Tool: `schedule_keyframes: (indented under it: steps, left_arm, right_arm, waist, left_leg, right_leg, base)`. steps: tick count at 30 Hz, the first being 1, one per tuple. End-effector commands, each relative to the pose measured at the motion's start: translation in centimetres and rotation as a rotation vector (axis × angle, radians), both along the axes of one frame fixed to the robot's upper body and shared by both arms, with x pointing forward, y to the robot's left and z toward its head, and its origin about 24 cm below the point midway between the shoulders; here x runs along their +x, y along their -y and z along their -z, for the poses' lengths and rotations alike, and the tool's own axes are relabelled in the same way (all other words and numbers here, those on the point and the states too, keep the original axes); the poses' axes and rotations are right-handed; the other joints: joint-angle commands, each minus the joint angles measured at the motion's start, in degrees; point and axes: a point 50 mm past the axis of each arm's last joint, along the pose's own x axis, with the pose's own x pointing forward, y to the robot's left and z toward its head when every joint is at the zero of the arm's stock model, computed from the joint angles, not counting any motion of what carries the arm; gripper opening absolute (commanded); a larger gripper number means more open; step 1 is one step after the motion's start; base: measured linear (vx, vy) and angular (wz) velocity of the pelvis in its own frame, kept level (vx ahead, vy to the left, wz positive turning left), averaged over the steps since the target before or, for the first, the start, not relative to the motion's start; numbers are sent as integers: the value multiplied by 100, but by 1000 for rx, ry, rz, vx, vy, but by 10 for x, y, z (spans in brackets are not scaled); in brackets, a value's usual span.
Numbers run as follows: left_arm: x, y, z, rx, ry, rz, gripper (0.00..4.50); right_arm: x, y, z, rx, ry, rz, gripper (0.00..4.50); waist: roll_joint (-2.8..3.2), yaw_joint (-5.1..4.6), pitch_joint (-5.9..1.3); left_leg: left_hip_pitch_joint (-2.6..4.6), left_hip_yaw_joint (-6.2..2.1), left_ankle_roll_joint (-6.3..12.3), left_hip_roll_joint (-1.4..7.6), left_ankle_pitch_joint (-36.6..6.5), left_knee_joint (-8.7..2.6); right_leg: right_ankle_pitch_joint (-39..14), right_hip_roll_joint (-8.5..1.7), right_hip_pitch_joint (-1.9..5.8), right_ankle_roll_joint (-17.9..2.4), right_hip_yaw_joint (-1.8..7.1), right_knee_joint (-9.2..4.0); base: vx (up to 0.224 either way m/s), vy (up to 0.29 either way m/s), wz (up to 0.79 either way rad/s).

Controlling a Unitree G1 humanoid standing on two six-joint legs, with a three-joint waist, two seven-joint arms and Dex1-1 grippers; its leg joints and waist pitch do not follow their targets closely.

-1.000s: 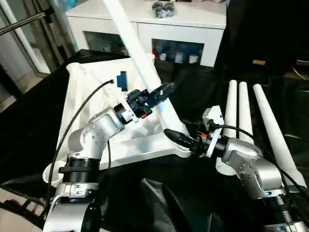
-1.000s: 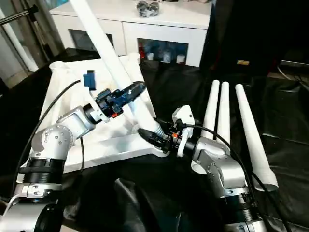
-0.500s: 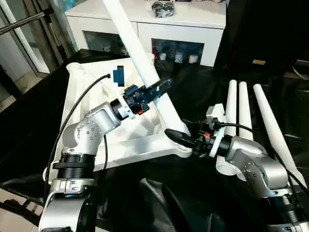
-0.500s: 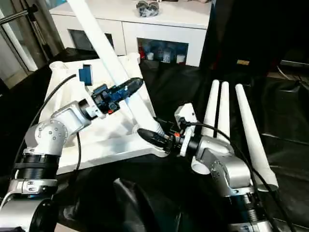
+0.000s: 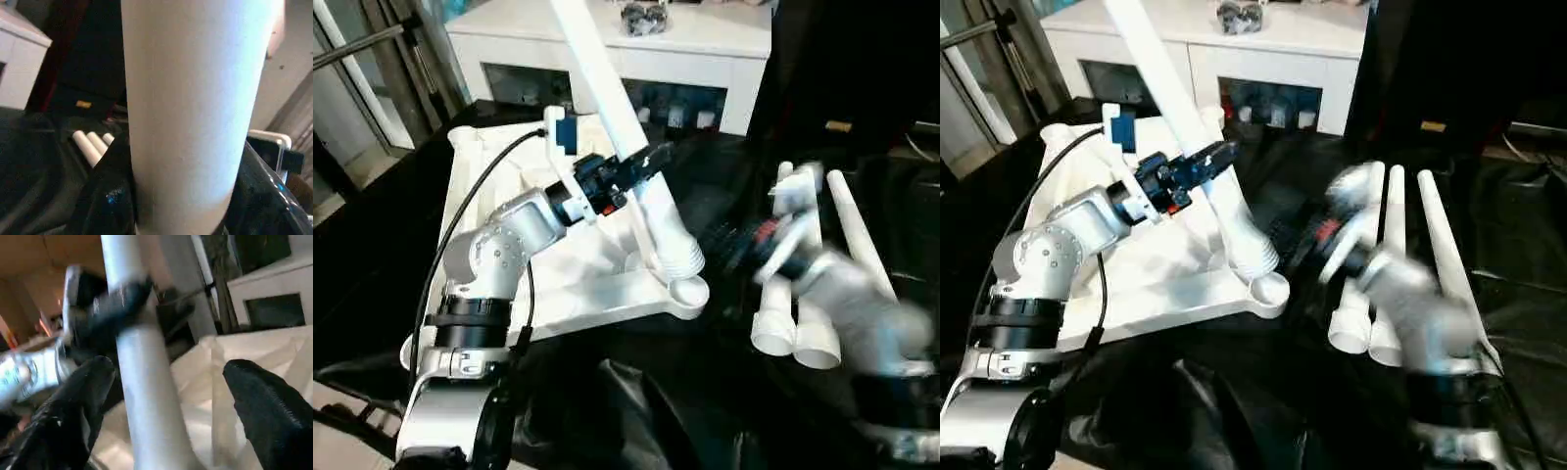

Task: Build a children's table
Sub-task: Insert table leg to table base

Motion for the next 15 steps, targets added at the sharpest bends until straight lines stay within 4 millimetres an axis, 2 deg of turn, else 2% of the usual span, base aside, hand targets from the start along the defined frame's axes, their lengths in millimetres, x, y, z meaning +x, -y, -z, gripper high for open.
schedule_keyframes:
  steps: [1,6,7,9,10,11,12,13,14,15]
  left_arm:
    - [1,1,-8,25,25,-5,189]
    - [-1,2,-12,30,34,15,189]
    - [-1,2,-12,30,36,18,189]
    - [-2,2,-13,40,40,21,189]
    - [-2,2,-13,50,41,22,189]
    - [-2,3,-13,62,43,20,189]
    - [-3,4,-13,106,58,21,189]
    - [-4,6,-12,158,79,23,189]
    - [-4,8,-12,198,88,23,189]
    - [-5,9,-12,209,90,23,189]
  right_arm:
    - [-2,1,-8,16,11,-22,413]
    - [-5,-2,-5,-102,-4,-59,413]
    - [-5,-3,-4,-112,-7,-66,413]
    - [-5,-4,-5,-128,-14,-76,413]
    - [-5,-6,-4,-173,-7,-77,413]
    - [-5,-8,-4,-213,-1,-79,413]
    - [-5,-12,-3,-294,20,-80,413]
    - [-4,-15,-4,-339,31,-80,413]
    - [-3,-18,-4,-385,46,-79,413]
    - [-2,-19,-4,-399,50,-78,413]
  waist:
    - [-99,38,-439]
    - [-116,45,-427]
    - [-139,44,-425]
    - [-120,52,-420]
    - [-147,52,-421]
    - [-141,63,-428]
    - [-129,66,-419]
    - [-153,69,-422]
    - [-135,64,-409]
    - [-142,61,-415]
  left_leg:
    - [-15,2,355,37,-228,-315]
    - [-23,8,302,29,-270,-315]
    - [-19,12,304,29,-273,-317]
    - [-15,9,298,38,-290,-319]
    - [-14,11,300,38,-296,-320]
    - [-14,2,284,41,-260,-319]
    - [-16,2,263,45,-261,-323]
    - [-11,-10,221,58,-253,-332]
    - [-1,4,212,56,-290,-327]
    - [-5,-3,192,58,-282,-326]
  right_leg:
    - [-904,-345,409,-1009,223,-380]
    - [-1068,-351,417,-946,218,-395]
    - [-1103,-348,416,-931,219,-403]
    - [-1203,-355,398,-895,221,-410]
    - [-1223,-352,403,-879,220,-413]
    - [-1202,-354,408,-870,221,-394]
    - [-1221,-354,398,-859,220,-399]
    - [-1261,-355,399,-812,220,-391]
    - [-1312,-356,374,-768,234,-403]
    - [-1310,-357,381,-755,233,-390]
  base:
    - [0,0,0]
    - [0,0,0]
    - [0,0,0]
    - [0,0,0]
    - [0,0,0]
    - [0,0,0]
    - [0,0,0]
    - [0,0,0]
    - [0,0,0]
    - [0,0,0]
